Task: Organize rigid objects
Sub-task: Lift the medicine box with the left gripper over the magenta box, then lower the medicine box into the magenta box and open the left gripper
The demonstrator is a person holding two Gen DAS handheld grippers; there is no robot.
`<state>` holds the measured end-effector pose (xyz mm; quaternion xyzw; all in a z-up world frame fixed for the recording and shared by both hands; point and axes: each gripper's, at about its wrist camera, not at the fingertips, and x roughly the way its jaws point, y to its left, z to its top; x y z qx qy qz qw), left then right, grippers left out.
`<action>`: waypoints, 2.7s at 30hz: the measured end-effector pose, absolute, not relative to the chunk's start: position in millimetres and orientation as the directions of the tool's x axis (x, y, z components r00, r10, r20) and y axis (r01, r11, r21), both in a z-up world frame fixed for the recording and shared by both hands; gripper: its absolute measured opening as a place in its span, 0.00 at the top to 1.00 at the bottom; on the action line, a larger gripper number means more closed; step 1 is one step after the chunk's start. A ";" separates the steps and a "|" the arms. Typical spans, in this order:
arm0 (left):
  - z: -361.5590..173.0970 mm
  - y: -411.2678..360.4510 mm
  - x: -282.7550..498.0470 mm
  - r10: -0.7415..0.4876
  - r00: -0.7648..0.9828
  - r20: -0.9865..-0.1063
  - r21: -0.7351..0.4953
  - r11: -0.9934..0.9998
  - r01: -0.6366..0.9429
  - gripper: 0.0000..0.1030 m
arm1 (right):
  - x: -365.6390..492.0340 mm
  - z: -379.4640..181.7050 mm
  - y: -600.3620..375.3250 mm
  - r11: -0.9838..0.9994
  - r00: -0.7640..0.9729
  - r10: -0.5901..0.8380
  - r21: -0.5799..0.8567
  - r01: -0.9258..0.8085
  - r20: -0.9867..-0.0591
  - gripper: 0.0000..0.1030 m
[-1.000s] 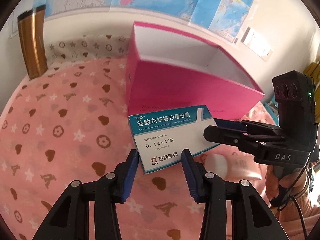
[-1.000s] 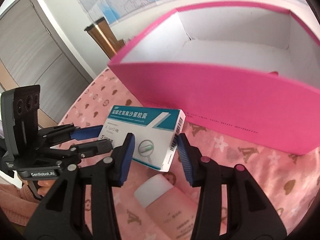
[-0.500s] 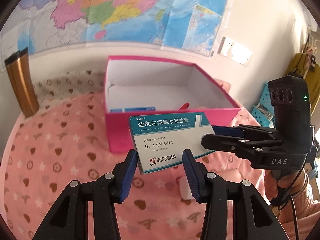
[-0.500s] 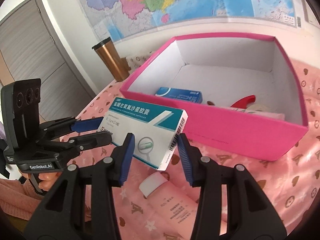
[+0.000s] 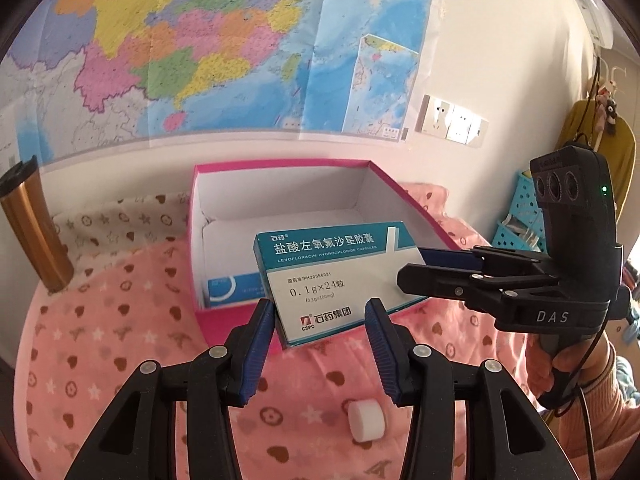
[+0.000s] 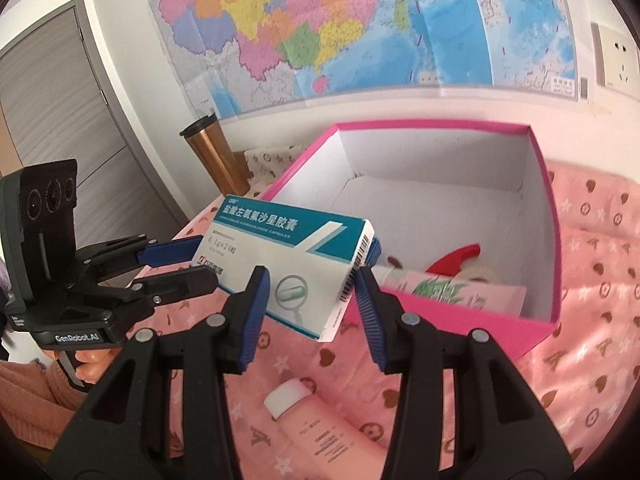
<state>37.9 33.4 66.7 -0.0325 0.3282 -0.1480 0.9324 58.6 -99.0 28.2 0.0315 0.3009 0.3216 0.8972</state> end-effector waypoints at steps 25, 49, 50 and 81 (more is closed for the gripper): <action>61.1 43.9 84.6 -0.248 0.726 -0.642 -0.133 0.968 0.213 0.55 | 108.1 30.4 -89.6 0.798 0.600 0.588 0.267 -0.541 -0.542 0.54; 47.3 55.4 104.8 -0.212 0.708 -0.674 -0.131 0.977 0.168 0.55 | 130.2 13.3 -72.3 0.805 0.564 0.573 0.280 -0.523 -0.594 0.54; 46.5 56.2 105.6 -0.211 0.707 -0.675 -0.131 0.977 0.166 0.55 | 130.8 12.5 -71.6 0.805 0.562 0.573 0.281 -0.523 -0.596 0.54; 32.6 63.2 119.2 -0.150 0.691 -0.707 -0.107 0.989 0.106 0.55 | 152.0 -11.0 -58.1 0.804 0.501 0.570 0.318 -0.502 -0.651 0.54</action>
